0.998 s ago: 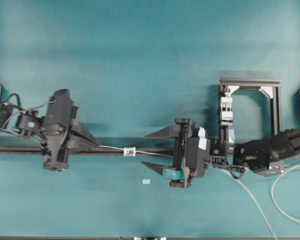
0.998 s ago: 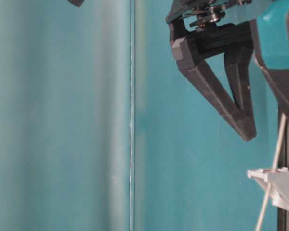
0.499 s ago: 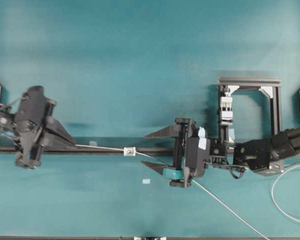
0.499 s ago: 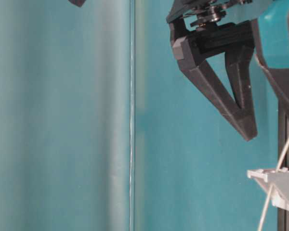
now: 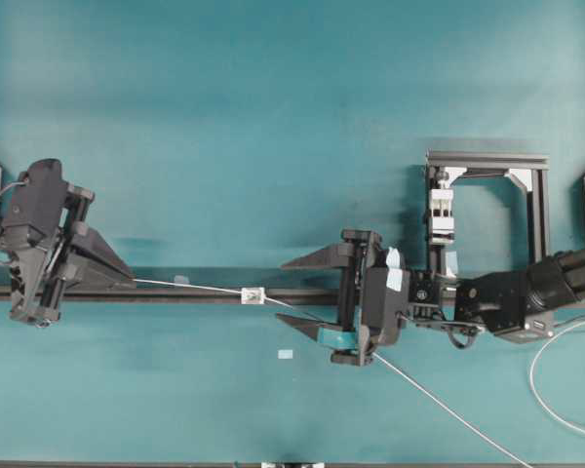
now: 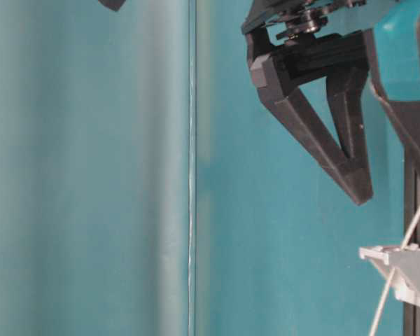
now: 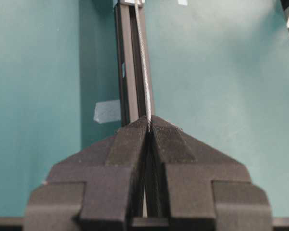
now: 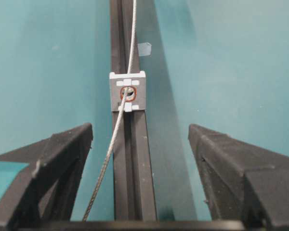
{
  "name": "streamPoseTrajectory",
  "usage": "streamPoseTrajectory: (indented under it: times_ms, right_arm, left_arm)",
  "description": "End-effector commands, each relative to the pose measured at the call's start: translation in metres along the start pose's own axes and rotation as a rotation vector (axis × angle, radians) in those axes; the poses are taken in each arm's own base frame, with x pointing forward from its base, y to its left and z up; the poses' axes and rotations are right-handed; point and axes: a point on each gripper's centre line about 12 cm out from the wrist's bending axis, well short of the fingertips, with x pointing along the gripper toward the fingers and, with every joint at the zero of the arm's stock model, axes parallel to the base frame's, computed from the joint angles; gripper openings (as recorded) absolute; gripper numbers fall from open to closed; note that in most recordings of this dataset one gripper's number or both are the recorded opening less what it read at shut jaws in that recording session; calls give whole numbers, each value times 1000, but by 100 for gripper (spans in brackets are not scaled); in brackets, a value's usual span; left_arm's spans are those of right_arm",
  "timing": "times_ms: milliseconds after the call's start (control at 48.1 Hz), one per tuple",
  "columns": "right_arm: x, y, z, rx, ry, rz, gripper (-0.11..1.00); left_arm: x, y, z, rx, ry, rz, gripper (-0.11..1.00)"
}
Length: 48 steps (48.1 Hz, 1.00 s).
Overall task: Insert the wire into the hole on the left side and pull it with the left arm.
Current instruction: 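Pull the wire leftward through the clip with the left gripper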
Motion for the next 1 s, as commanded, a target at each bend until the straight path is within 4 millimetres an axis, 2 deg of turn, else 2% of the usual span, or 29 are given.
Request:
streamPoseTrajectory:
  times_ms: [0,145,291,374,520,561,707,977]
  right_arm:
    - [-1,4,20,27,-49,10,86]
    - [-1,4,20,25,-49,9,86]
    - [-1,5,20,26,-50,11,86]
    - [-1,4,20,27,-49,9,86]
    - [-1,4,20,27,-49,10,86]
    - [-1,4,20,25,-49,10,86]
    - [-2,3,21,26,-50,9,86]
    - [-14,0,37,6,-75,12,86]
  left_arm:
    - [0,-1,3,0,-8,-4,-10]
    - [0,1,5,-12,-17,5,-10]
    - [-1,5,4,-27,-15,18,4]
    - [-1,6,4,-30,-18,21,20]
    - [-1,5,5,-30,-22,19,60]
    - [-1,6,5,-30,-23,20,68]
    - [-1,10,8,-36,-37,35,68]
    - [-9,19,20,-25,-95,64,68]
